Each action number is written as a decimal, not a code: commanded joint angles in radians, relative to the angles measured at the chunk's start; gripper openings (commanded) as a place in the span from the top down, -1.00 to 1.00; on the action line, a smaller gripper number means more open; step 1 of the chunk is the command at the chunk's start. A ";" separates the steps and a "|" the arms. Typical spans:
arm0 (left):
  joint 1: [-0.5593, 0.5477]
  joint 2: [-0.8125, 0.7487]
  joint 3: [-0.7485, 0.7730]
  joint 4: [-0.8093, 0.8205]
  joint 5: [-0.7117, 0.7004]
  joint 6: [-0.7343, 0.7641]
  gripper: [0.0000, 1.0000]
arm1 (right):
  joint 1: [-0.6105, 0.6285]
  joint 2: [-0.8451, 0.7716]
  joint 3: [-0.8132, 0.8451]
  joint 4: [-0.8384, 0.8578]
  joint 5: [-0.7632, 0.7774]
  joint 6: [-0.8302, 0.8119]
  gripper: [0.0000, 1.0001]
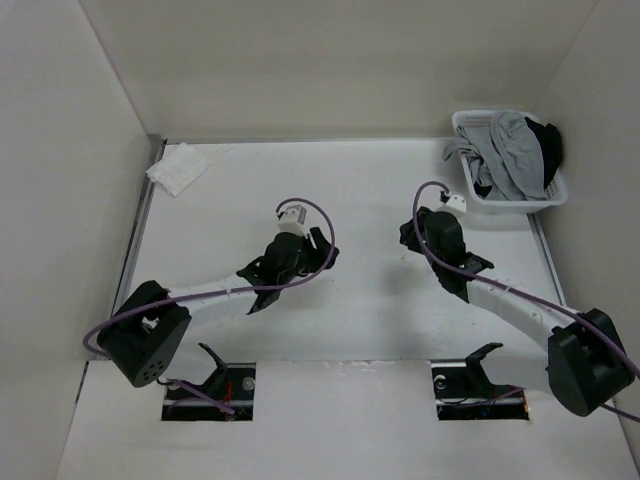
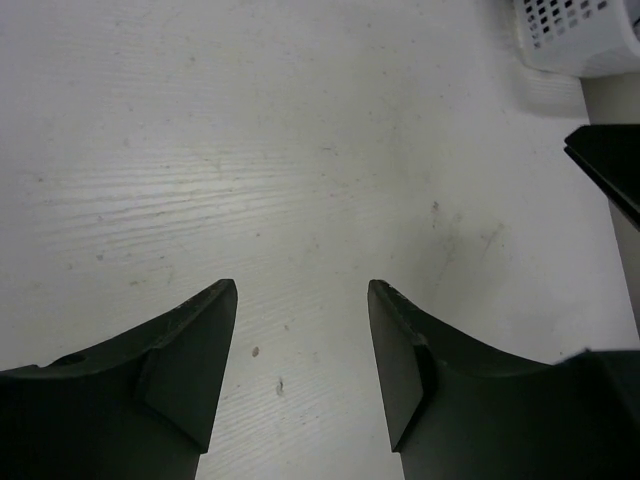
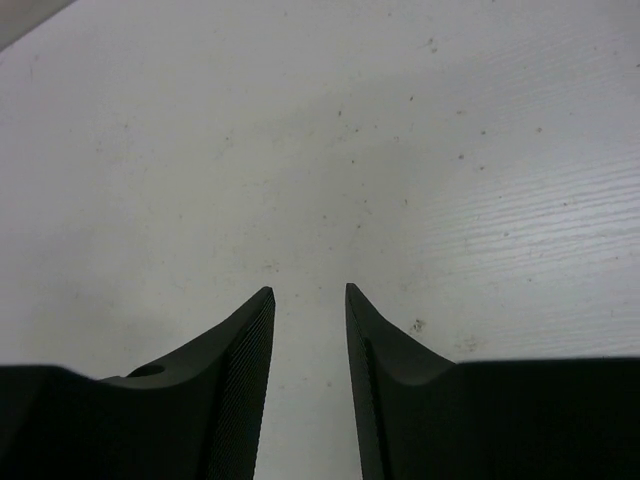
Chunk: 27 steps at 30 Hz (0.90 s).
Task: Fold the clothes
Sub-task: Grab the tank top from the pile
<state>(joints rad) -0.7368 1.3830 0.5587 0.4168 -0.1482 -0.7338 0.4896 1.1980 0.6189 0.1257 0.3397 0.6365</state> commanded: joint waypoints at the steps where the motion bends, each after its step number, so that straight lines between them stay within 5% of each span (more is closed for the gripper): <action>1: -0.052 -0.056 -0.005 0.120 -0.014 0.094 -0.07 | -0.050 -0.066 0.088 -0.037 0.053 -0.020 0.40; 5: -0.085 -0.056 -0.020 0.178 -0.024 0.145 0.11 | -0.153 -0.081 0.168 -0.081 0.055 -0.035 0.94; 10: -0.111 -0.016 -0.019 0.201 -0.045 0.171 0.58 | -0.427 0.078 0.381 -0.147 0.059 -0.020 1.00; 15: -0.109 0.011 -0.017 0.211 -0.037 0.165 0.44 | -0.587 0.362 0.603 -0.159 0.143 -0.005 0.67; 19: -0.109 0.022 -0.026 0.241 -0.036 0.159 0.11 | -0.664 0.576 0.800 -0.159 0.085 -0.052 0.16; 27: -0.094 0.073 -0.017 0.254 -0.007 0.143 0.03 | -0.734 0.821 1.010 -0.140 -0.044 -0.204 -0.09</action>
<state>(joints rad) -0.8383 1.4384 0.5388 0.6060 -0.1783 -0.5861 -0.2203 1.9823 1.5402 -0.0441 0.3599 0.5243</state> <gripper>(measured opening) 0.484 0.529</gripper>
